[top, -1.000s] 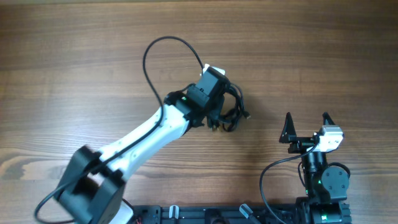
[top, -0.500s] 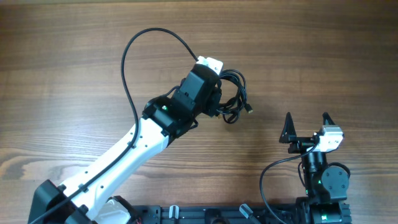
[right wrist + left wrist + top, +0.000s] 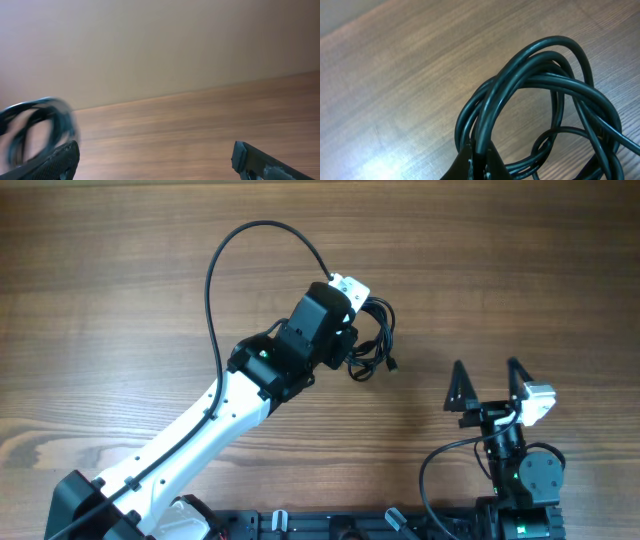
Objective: Untangle cables
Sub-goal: 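Move the right gripper toward the hanging coil held by the left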
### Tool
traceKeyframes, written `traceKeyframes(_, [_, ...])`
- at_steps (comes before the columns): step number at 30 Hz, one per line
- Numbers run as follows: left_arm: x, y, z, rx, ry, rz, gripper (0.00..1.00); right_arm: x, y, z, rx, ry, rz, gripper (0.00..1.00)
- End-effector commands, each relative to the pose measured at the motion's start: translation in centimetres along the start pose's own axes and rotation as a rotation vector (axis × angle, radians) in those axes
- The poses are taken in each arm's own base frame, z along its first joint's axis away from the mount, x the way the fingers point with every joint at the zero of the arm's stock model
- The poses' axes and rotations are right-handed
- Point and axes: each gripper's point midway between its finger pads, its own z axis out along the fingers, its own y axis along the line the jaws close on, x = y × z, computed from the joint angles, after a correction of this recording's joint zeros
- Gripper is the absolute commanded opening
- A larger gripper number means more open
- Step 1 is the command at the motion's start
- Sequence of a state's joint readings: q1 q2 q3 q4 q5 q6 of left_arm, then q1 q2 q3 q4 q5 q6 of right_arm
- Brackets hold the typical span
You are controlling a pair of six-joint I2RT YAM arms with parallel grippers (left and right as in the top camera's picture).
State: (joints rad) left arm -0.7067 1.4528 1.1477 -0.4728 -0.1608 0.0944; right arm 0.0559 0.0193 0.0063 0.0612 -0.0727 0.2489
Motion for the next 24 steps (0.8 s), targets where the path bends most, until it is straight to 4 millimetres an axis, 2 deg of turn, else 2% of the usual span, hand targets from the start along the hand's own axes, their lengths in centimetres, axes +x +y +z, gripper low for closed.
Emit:
traceKeyframes(1, [-2.7, 0.6, -1.5, -0.023, -0.098, 0.124, 0.04, -1.7, 2.8, -0.5, -0.144, -0.008, 0.069, 1.00])
traceKeyframes(5, [-4.3, 0.7, -1.7, -0.036, -0.162, 0.203, 0.04, -4.7, 3.6, -1.1, -0.146, -0.019, 0.066, 1.00])
traceKeyframes(7, [-4.9, 0.6, -1.8, -0.037, -0.186, 0.214, 0.04, -5.3, 3.8, -1.2, -0.137, 0.014, 0.063, 1.00])
traceKeyframes(10, [-5.3, 0.3, -1.9, -0.023, -0.204, 0.249, 0.04, -5.6, 4.1, -1.0, -0.126, 0.102, 0.067, 1.00])
traceKeyframes(15, [-5.3, -1.6, -2.0, 0.078, -0.229, 0.353, 0.04, -5.9, 5.9, -0.1, -0.193, 0.262, 0.025, 1.00])
traceKeyframes(20, [-5.4, -4.5, -2.6, 0.232, -0.279, 0.463, 0.04, -5.7, 7.8, 2.1, -0.276, 0.472, 0.069, 1.00])
traceKeyframes(24, [-5.4, -5.2, -2.9, 0.269, -0.294, 0.489, 0.04, -5.1, 9.0, 3.6, -0.345, 0.580, 0.120, 1.00])
